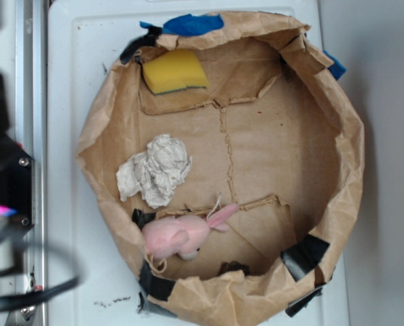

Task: Grab the white paper.

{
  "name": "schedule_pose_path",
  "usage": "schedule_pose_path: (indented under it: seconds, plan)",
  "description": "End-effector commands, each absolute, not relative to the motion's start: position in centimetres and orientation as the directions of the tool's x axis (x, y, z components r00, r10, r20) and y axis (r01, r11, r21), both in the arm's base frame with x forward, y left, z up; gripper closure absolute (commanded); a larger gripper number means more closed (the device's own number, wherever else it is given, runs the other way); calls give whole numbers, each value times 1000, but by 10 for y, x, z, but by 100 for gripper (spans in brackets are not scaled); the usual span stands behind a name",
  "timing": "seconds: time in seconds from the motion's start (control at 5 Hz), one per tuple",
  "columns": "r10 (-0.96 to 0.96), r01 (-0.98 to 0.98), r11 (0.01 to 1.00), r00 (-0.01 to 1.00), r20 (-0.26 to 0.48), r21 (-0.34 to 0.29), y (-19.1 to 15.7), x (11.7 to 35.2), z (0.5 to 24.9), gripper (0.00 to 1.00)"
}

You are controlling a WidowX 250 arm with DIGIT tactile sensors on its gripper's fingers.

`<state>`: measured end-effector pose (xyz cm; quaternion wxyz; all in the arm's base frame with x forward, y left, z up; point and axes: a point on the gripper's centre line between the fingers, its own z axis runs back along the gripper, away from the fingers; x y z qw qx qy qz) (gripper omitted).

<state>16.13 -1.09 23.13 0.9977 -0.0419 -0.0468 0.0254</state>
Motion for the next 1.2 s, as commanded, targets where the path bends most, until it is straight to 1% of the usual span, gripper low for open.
schedule_pose_path:
  seconds: [0.0, 0.2, 1.0]
  plan:
    - [82, -66, 989, 989, 124, -130, -13, 216, 219, 0]
    - [82, -73, 993, 992, 96, -98, -23, 236, 183, 0]
    - [82, -73, 993, 992, 96, -98, -23, 236, 183, 0]
